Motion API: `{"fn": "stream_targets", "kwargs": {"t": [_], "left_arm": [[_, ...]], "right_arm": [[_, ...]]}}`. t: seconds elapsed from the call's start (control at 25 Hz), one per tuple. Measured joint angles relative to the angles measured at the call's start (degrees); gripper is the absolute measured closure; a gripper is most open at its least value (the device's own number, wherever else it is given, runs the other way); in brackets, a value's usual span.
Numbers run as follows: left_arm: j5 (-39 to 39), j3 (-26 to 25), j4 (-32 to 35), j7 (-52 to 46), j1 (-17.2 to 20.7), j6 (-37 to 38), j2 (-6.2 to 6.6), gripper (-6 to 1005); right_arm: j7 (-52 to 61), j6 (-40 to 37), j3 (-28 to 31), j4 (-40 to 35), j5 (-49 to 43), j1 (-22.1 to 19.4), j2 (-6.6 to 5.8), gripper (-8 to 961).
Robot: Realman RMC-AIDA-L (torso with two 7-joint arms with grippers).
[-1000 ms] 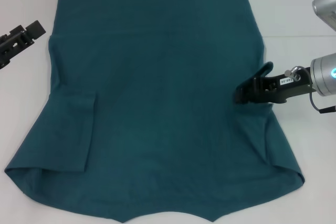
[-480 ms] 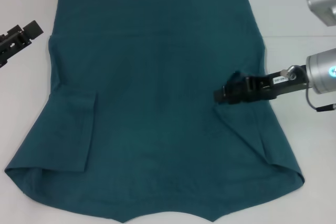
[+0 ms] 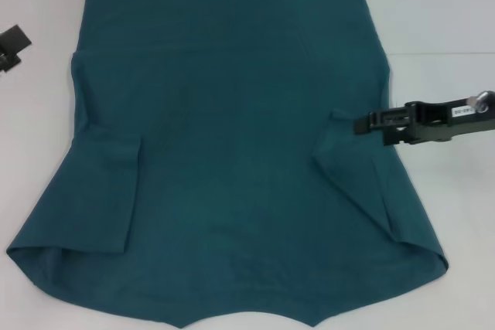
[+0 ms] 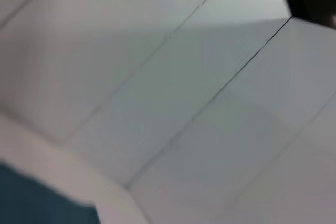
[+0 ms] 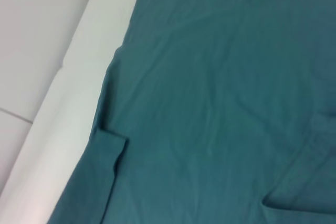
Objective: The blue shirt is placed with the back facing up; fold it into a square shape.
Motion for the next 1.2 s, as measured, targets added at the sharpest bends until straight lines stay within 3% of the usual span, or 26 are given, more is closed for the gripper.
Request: {"fn": "stream_targets", "kwargs": {"t": [0.2,0.48,0.68,1.2], "left_arm": [[9.5,-1.72,-0.08,-11.08,0.18,3.61,2.74,95],[25.96,-5.82,0.28,-18.57,-1.1,6.74,4.8,95],[32.91,-5.64,-0.26,-20.14,-2.55,5.42,4.89,95],[40.29,-6.63,-0.39,-22.51,-1.83,-1.17,4.67,95]], "right_arm": [[0.28,-2.17,1.52,-2.35,0.58,-0.84,-0.44,12],[0.23,-2.3,0.91,-3.45,0.2,-0.89,-0.67,59],[0.19,-3.25,0.83,-3.99,0.16,-0.87,-0.71,59],[-0.29,-3.54,0.82,-4.07,0.16,-1.3,-0.57,60]]}}
